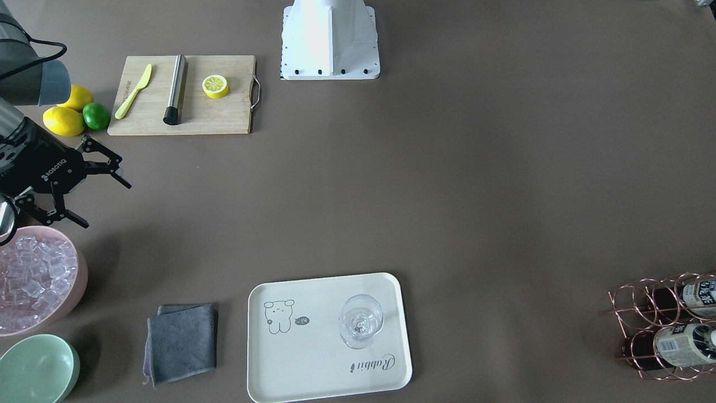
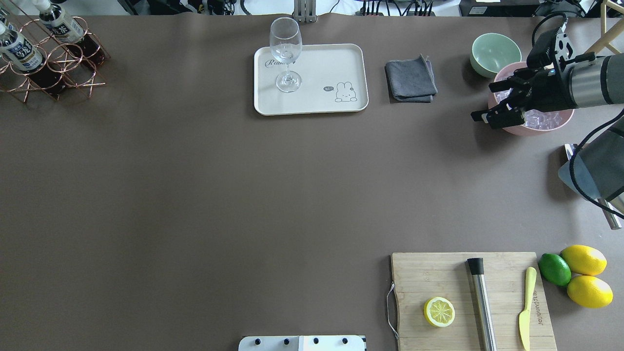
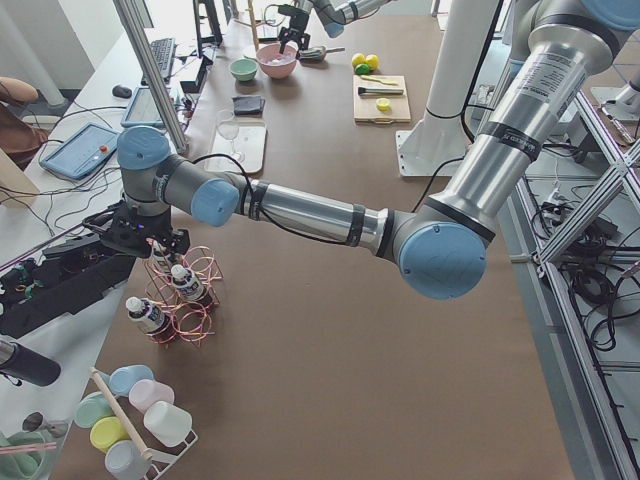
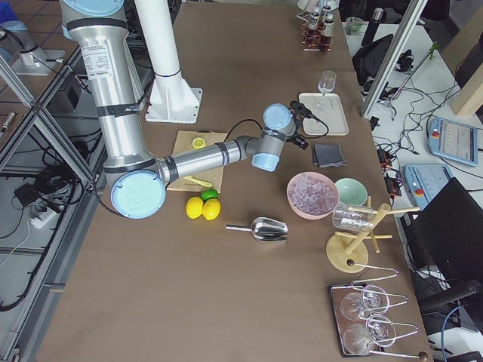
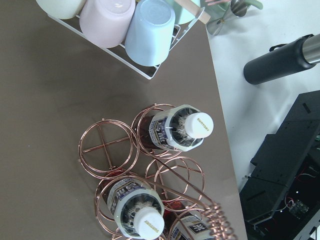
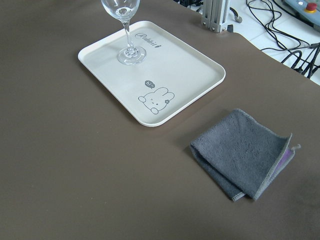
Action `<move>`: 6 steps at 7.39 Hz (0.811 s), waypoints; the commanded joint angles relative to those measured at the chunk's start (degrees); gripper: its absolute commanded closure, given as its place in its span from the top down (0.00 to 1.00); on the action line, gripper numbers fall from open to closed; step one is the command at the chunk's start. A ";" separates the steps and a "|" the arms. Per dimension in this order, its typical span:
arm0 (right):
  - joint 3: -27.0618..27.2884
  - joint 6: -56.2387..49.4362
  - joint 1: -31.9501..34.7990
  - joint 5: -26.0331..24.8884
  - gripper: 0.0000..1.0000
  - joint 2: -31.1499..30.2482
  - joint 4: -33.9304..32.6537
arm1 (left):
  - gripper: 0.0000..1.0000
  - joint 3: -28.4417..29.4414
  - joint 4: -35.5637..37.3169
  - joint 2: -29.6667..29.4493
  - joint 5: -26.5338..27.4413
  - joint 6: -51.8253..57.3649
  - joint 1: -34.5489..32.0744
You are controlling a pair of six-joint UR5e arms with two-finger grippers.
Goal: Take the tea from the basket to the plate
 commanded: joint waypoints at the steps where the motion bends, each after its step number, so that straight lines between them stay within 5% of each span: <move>1: -7.20 0.82 -0.40 -3.29 1.00 0.08 18.57 | 0.98 5.61 -3.66 -3.92 3.45 -3.70 0.84; 6: -10.80 10.93 -9.35 -17.35 1.00 2.89 39.15 | 0.97 6.77 -4.39 -4.29 3.63 -9.61 3.57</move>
